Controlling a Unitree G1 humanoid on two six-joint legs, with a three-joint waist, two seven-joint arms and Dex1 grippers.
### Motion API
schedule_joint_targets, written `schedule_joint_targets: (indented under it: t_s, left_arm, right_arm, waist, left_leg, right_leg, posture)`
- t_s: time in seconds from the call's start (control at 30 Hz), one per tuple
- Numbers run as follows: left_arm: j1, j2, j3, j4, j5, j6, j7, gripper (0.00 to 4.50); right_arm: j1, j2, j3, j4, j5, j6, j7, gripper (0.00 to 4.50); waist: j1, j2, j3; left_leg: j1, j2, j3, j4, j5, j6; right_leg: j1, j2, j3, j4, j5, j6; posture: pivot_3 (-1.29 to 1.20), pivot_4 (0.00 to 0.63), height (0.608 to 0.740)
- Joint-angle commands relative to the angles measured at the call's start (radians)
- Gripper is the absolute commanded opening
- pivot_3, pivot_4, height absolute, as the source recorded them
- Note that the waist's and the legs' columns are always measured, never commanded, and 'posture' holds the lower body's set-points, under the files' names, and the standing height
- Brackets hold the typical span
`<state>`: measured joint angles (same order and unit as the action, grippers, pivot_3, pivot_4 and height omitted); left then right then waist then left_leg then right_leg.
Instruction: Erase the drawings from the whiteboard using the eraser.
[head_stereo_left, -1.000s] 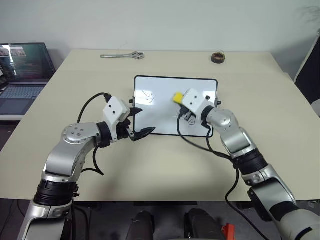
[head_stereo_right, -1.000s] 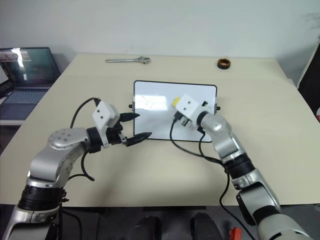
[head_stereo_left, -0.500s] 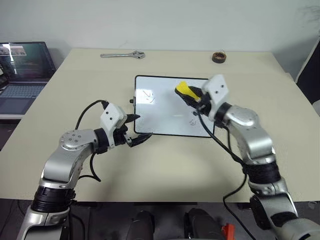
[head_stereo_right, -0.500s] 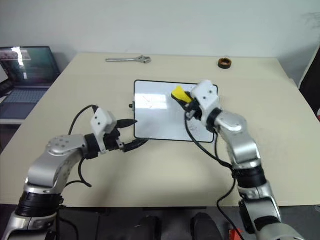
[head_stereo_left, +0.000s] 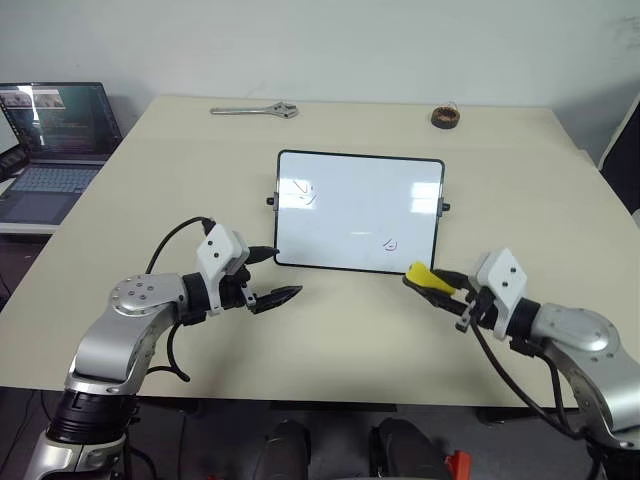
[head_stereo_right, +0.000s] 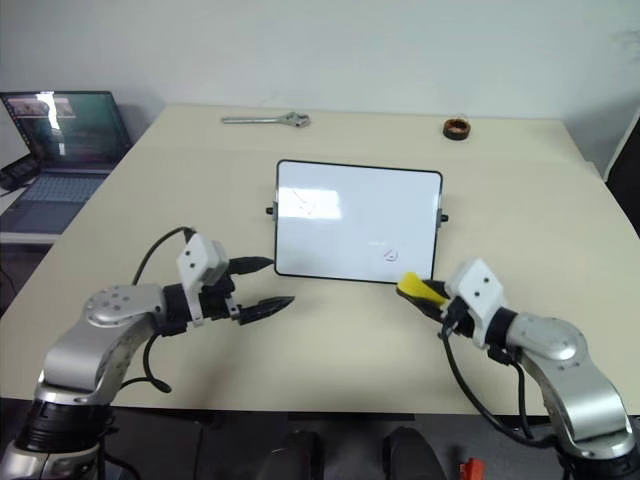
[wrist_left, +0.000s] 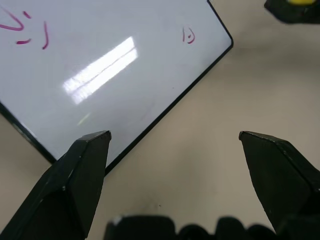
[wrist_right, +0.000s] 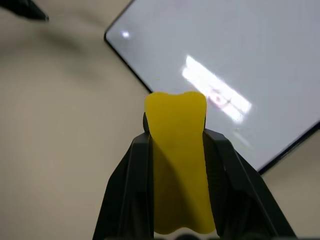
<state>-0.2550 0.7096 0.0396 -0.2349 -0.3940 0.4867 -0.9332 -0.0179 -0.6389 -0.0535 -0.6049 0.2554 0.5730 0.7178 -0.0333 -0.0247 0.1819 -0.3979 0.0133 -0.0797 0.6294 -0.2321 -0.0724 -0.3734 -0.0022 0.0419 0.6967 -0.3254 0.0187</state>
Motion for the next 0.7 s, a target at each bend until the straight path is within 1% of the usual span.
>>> schedule_joint_targets:
  t_s: [0.03,0.1,0.17,0.23,0.33,0.5,0.6,0.7]
  left_arm:
    - [-0.031,0.0,0.0,0.025,0.002,-0.048,-0.023,4.5]
    - [-0.034,0.001,-0.005,0.053,0.01,-0.07,-0.036,4.5]
    - [-0.036,0.002,-0.009,0.079,0.016,-0.093,-0.049,4.5]
    - [-0.035,-0.001,-0.015,0.098,0.022,-0.115,-0.061,4.5]
    - [-0.03,-0.005,-0.03,0.096,0.023,-0.131,-0.077,4.5]
    - [-0.024,0.001,-0.06,0.081,0.04,-0.144,-0.093,4.5]
    - [-0.028,-0.001,-0.066,0.067,0.041,-0.136,-0.088,4.5]
    - [-0.027,0.002,-0.065,0.063,0.04,-0.132,-0.087,4.5]
  right_arm:
    - [-0.004,-0.007,0.007,-0.023,-0.018,-0.057,-0.016,1.01]
    - [-0.04,0.026,0.013,-0.021,-0.016,-0.059,-0.053,1.01]
    - [-0.105,0.06,0.048,0.019,-0.06,-0.082,-0.106,1.01]
    - [-0.204,0.09,0.134,0.129,-0.184,-0.148,-0.177,1.01]
    - [-0.307,0.143,0.22,0.287,-0.302,-0.239,-0.254,1.01]
    - [-0.397,0.197,0.296,0.525,-0.424,-0.407,-0.33,1.01]
    - [-0.393,0.199,0.326,0.617,-0.458,-0.43,-0.319,1.01]
    - [-0.34,0.151,0.365,0.612,-0.474,-0.443,-0.234,1.01]
  waist:
    - [-0.001,0.0,0.0]
    - [-0.002,0.0,0.0]
    - [-0.007,0.0,0.0]
    - [-0.011,0.0,0.0]
    - [-0.011,0.0,0.0]
    - [-0.001,0.0,0.0]
    - [0.001,0.0,0.0]
    - [0.001,-0.001,0.0]
  left_leg:
    - [0.001,0.0,0.0,0.0,0.0,0.0]
    - [0.001,0.0,0.0,0.0,0.0,0.0]
    - [0.002,0.0,0.0,0.0,0.0,0.0]
    - [0.002,0.0,0.0,0.0,0.0,0.0]
    - [0.001,0.0,0.0,0.0,0.0,0.0]
    - [-0.002,0.0,0.0,0.0,0.0,0.0]
    - [-0.002,0.0,0.0,0.0,0.0,0.0]
    - [0.0,0.001,0.0,0.0,0.0,0.0]
  right_leg:
    - [0.0,0.0,0.0,0.0,0.0,0.0]
    - [0.0,0.001,0.0,0.001,0.0,0.0]
    - [0.0,0.002,0.0,0.001,0.0,0.0]
    - [0.0,0.002,0.0,0.001,0.0,0.0]
    - [0.0,0.002,0.0,0.001,0.0,0.0]
    - [-0.002,0.001,0.0,-0.001,0.0,0.0]
    - [-0.001,0.001,0.0,0.0,0.0,0.0]
    - [0.0,0.001,0.0,0.0,0.0,0.0]
  posture:
    - [0.0,0.15,0.74]
    - [0.0,0.15,0.74]
    - [0.0,0.15,0.74]
    - [0.0,0.15,0.74]
    - [0.0,0.15,0.74]
    - [0.0,0.15,0.74]
    - [0.0,0.15,0.74]
    - [0.0,0.15,0.74]
